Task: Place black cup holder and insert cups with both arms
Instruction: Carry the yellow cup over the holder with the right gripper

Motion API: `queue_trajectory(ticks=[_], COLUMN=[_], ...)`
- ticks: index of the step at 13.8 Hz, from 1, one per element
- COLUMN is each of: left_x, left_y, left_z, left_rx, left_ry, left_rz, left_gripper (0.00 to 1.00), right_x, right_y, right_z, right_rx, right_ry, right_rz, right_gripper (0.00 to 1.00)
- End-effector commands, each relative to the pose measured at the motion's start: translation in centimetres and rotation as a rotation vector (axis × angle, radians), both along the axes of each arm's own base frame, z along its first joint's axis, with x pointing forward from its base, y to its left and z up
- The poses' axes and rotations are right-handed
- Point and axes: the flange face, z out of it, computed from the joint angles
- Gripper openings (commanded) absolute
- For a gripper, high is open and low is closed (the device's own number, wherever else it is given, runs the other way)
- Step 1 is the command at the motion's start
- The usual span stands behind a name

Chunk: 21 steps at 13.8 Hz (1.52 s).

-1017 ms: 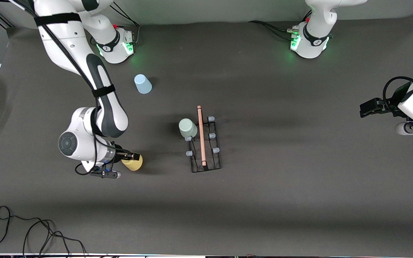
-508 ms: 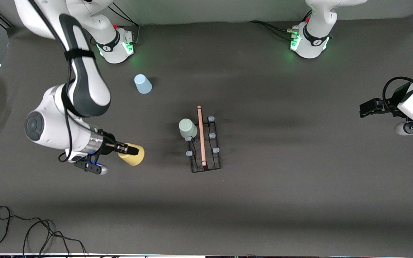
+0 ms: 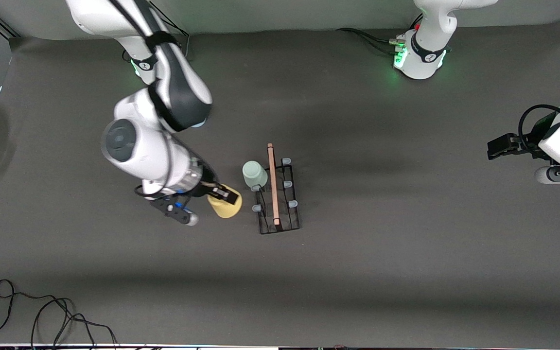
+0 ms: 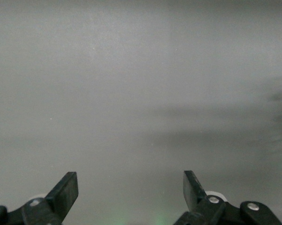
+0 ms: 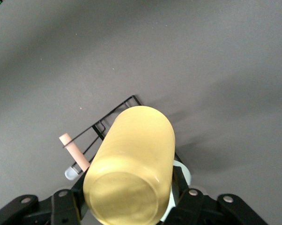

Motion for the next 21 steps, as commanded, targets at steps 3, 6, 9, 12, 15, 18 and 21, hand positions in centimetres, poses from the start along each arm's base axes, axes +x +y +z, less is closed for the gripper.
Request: queue_trajectory(ticks=[3, 6, 9, 12, 15, 18, 21], left_x=[-0.1, -0.1, -0.1, -0.1, -0.1, -0.1, -0.1], left_y=[0.0, 0.0, 0.0, 0.0, 0.0, 0.0, 0.0], left_z=[0.0, 0.0, 0.0, 0.0, 0.0, 0.0, -0.1], left_rx=[0.012, 0.012, 0.012, 0.012, 0.012, 0.012, 0.012], left_ry=[-0.004, -0.005, -0.005, -0.005, -0.005, -0.005, -0.002], left_rz=[-0.007, -0.007, -0.007, -0.007, -0.007, -0.007, -0.006], left_gripper=[1.00, 1.00, 1.00, 1.00, 1.00, 1.00, 1.00], right_x=[0.9, 1.2, 0.6, 0.4, 0.0, 0.0, 0.2], right_y=[4.1, 4.9, 6.1, 7.0, 7.1, 7.1, 6.7], right_z=[-3.5, -4.7, -6.6, -8.8, -9.5, -11.0, -10.2], right_rx=[-0.032, -0.024, -0.035, -0.046, -0.052, -0.067, -0.071], right_ry=[-0.055, -0.095, -0.080, -0.082, -0.074, -0.059, -0.066], right_rz=[-0.068, -0.089, -0.072, -0.065, -0.066, -0.066, -0.049], right_gripper=[0.00, 0.00, 0.00, 0.00, 0.00, 0.99, 1.00])
